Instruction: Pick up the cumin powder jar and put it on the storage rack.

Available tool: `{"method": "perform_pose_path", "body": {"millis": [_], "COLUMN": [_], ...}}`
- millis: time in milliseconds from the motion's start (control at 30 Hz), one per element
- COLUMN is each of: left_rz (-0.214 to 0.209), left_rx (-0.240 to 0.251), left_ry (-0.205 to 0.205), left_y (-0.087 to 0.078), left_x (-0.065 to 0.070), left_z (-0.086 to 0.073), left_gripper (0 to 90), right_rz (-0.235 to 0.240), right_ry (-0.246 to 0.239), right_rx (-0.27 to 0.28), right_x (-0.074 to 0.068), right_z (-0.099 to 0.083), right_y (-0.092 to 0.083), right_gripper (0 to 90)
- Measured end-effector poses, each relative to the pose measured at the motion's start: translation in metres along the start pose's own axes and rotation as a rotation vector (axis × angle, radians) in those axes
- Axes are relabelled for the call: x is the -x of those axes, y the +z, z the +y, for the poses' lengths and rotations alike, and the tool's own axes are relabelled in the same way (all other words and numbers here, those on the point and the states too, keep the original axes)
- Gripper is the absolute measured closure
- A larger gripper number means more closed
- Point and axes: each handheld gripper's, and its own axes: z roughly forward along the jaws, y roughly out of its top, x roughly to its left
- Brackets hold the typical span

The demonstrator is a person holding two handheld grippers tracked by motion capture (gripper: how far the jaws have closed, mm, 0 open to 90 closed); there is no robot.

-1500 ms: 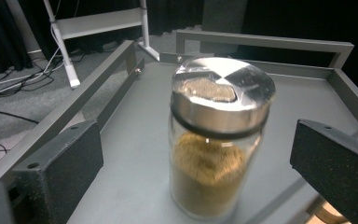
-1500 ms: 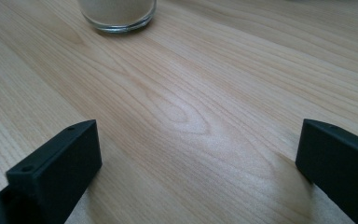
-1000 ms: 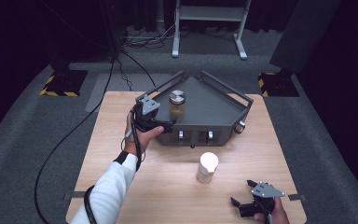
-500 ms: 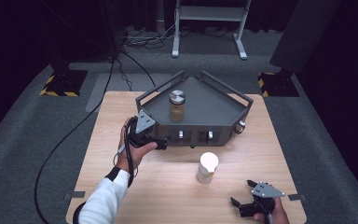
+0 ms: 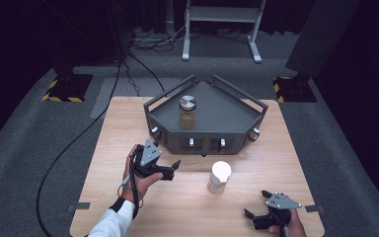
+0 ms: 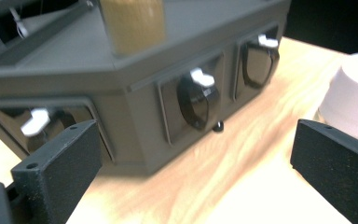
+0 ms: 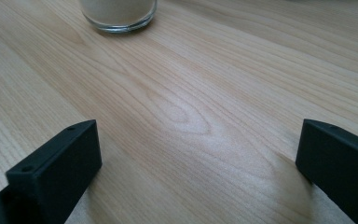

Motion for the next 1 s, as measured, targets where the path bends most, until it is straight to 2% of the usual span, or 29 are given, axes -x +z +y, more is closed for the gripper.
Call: {"method": "perform_pose_path", "body": {"millis": [200,633,800,1000], "left_rz": [-0.013,-0.011,0.001,-0.011], "left_rx": [-0.014,-0.052,-0.102,-0.127], "left_ry": [-0.035,-0.036,-0.023,-0.034], "left_y": [-0.001,-0.003,-0.003,-0.002], "left_x": [0.002,0.003,0.006,0.008], "left_z": [-0.020,-0.040,-0.047,-0.056], "left_gripper": [2.1,2.1,2.1,2.1], "right_rz": [0.001,0.002,0.002,0.002], "right_ry": [-0.001,0.000,-0.001,-0.001], "right_rx": [0.000,-0.001,-0.001,-0.001], "right_x": [0.000,0.000,0.000,0.000], "right_z": [0.000,0.000,0.000,0.000], "right_y": [0.000,0.000,0.000,0.000], "right_gripper": [0.0,0.0,0.0,0.0]}}
